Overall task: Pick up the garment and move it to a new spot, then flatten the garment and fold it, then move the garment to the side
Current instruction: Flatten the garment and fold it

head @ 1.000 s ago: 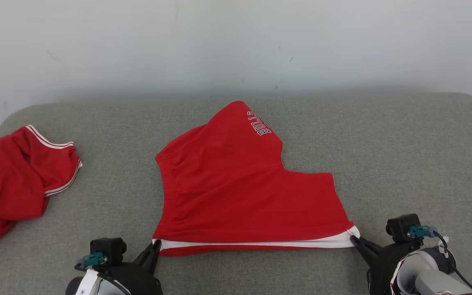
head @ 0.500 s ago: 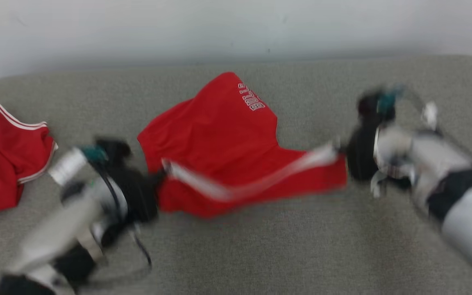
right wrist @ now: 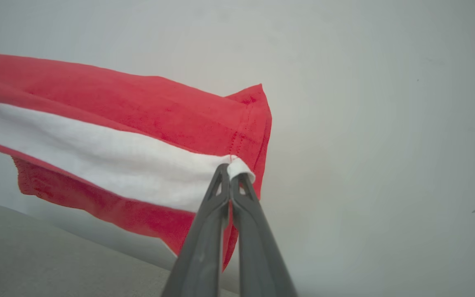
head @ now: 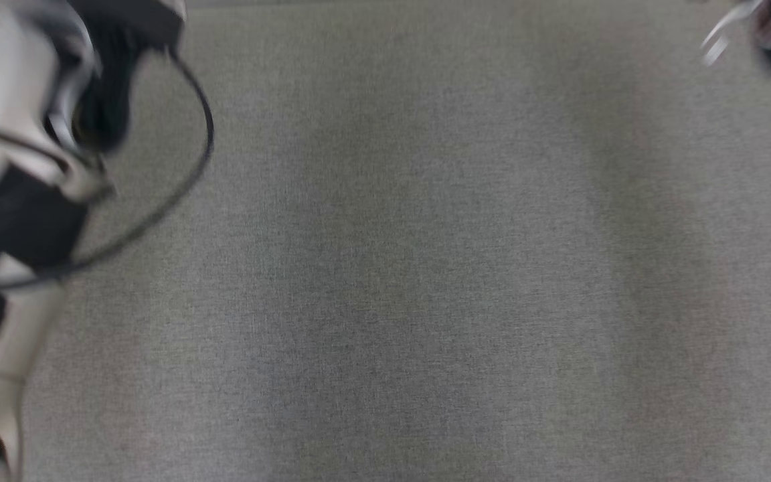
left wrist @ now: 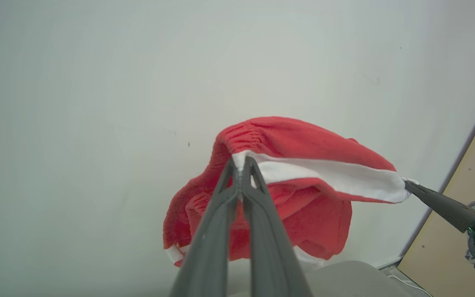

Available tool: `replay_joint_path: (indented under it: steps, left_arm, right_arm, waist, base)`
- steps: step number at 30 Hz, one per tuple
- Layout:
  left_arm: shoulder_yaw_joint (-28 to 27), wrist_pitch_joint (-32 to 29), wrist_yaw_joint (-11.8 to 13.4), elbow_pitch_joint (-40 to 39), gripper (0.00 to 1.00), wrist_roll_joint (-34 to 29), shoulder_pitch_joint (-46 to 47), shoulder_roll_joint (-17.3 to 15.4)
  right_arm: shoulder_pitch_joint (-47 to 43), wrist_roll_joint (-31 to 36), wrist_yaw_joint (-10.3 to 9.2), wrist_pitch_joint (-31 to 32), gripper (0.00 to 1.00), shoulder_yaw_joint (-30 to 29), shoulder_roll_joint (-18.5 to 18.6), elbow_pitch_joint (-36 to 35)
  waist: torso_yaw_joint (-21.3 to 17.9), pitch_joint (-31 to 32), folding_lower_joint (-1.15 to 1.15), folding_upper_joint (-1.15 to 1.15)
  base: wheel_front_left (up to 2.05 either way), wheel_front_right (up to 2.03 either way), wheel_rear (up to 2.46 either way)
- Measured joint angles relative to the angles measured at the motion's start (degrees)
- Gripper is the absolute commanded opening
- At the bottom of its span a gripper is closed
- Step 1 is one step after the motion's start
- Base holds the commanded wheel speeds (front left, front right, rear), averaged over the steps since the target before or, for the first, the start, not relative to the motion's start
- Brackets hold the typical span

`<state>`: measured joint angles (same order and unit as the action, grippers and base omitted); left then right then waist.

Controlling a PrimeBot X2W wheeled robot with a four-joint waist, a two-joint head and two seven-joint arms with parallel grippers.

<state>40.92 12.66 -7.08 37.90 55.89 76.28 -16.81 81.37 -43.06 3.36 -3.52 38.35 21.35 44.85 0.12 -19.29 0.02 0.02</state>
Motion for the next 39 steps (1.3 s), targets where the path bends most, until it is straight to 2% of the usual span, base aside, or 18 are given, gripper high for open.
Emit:
replay_joint_path:
  steps: [2,3,7,12,17,24,30,39]
  left_arm:
    - [0.9,2.3,0.0,0.3,0.00,-0.6,-4.8,-0.2]
    - [3.4,1.5,0.0,1.6,0.00,-1.3,-10.0,-0.4]
    - [7.8,1.1,0.0,3.7,0.00,-2.4,-17.5,-0.3]
    - [12.8,0.9,-0.1,5.8,0.00,-5.0,-24.8,-0.8]
    - [13.2,1.5,0.0,7.1,0.00,-5.8,-28.2,-1.0]
    - [10.7,1.6,4.3,7.1,0.00,-6.0,-33.7,-0.6]
    - [10.7,1.6,6.2,5.3,0.00,-6.0,-42.2,1.0]
    - [12.1,1.6,9.6,2.5,0.00,-8.2,-50.6,0.4]
  right_arm:
    - [-4.3,1.1,0.69,-3.9,0.00,1.2,-1.6,0.8]
    - [-9.8,1.6,1.19,-6.7,0.00,2.9,-2.3,1.6]
    - [-18.1,1.4,1.80,-10.9,0.00,4.2,-2.8,3.5]
    - [-26.9,0.7,2.66,-10.5,0.00,5.9,-4.2,5.4]
    - [-32.6,0.2,2.79,-10.1,0.00,7.2,-4.2,7.0]
    - [-39.4,-1.2,3.22,-10.2,0.00,7.2,-3.4,6.3]
    - [-47.7,-2.8,3.30,-10.2,0.00,7.0,-2.0,5.2]
    - [-59.1,-5.3,3.20,-10.2,0.00,7.4,-1.2,1.5]
  waist:
    - [0.2,-1.3,0.02,0.01]
    - [0.5,-2.1,0.01,0.00]
    - [1.2,-2.4,0.00,0.01]
    - [1.2,-0.9,-0.02,-0.01]
    - [1.0,1.5,-0.03,-0.01]
    - [0.7,6.1,-0.03,-0.02]
    - [0.7,10.8,-0.04,-0.02]
    - [1.1,17.1,-0.04,-0.02]
  base:
    - [0.00,0.00,0.00]
    - [0.00,0.00,0.00]
    - [0.00,0.00,0.00]
    - [0.00,0.00,0.00]
    - [0.00,0.00,0.00]
    - [0.00,0.00,0.00]
    - [0.00,0.00,0.00]
    - [0.00,0.00,0.00]
